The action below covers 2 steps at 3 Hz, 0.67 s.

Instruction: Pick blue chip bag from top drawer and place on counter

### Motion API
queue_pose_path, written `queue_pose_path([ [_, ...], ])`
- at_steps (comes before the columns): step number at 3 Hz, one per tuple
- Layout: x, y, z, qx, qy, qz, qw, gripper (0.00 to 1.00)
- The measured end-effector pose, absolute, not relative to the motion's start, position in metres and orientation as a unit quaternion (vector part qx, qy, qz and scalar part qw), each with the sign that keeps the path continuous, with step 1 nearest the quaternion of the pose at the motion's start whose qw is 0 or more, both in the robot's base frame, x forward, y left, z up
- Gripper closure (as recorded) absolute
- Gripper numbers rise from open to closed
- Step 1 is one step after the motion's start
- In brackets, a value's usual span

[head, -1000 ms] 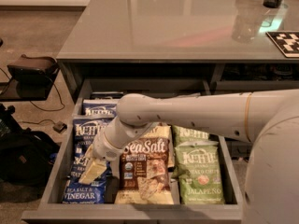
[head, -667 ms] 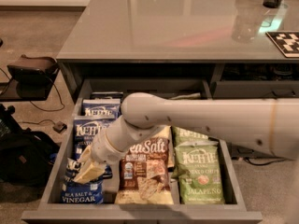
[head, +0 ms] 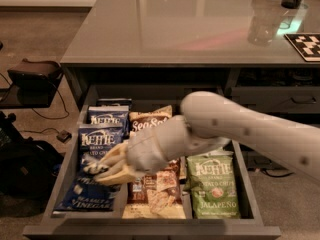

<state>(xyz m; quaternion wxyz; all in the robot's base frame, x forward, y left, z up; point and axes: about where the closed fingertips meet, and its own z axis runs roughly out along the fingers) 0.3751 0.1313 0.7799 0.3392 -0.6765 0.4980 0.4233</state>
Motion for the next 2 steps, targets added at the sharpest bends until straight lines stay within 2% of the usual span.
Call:
queue_pose_path([
  [2, 0.403, 0.032, 0.859, -0.597, 0.527, 0.435, 0.421, 1.0],
])
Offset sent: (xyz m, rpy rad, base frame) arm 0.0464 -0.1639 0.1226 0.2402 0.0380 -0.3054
